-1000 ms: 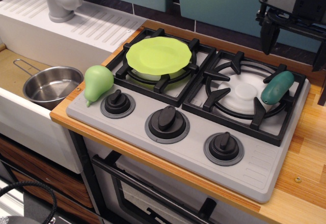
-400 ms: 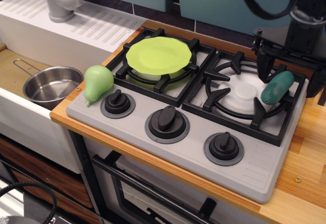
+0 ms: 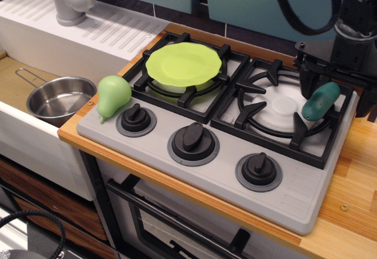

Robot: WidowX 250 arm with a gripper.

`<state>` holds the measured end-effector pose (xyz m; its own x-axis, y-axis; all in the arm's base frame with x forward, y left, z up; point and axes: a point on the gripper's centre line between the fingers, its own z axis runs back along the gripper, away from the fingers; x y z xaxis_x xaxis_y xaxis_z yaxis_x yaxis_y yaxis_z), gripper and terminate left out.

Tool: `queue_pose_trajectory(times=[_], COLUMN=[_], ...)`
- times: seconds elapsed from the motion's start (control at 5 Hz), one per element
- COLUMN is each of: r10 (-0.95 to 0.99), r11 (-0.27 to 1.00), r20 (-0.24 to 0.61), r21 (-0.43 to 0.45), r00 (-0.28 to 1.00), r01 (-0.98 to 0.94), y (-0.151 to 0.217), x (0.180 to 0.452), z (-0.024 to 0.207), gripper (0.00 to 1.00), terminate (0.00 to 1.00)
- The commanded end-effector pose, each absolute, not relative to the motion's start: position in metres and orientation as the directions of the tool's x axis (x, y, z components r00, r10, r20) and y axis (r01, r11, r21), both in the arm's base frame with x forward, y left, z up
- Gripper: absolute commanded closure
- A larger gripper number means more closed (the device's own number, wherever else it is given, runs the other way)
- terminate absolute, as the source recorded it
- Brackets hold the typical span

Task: Put cucumber on plate and pear in pot or pan in sink

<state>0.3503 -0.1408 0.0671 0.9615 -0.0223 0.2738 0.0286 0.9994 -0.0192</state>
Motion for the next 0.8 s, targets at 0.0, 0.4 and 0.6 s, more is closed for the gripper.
queue_pose_trajectory(times=[0.0, 0.4, 0.6], r10=[-0.047, -0.055, -0.052], r11=[0.998, 0.998, 0.998], r20=[0.377, 0.422, 0.429], r21=[-0.01, 0.002, -0.003], r00=[0.925, 0.905, 0.902], r01=[0.055, 0.059, 0.06], y=[-0.1384, -0.1383, -0.1396], x=[0.3543, 0.3585, 0.3602], z=[0.0793, 0.0748, 0.0706], gripper=[0.0, 0.0, 0.0], terminate=[0.0, 0.0, 0.0])
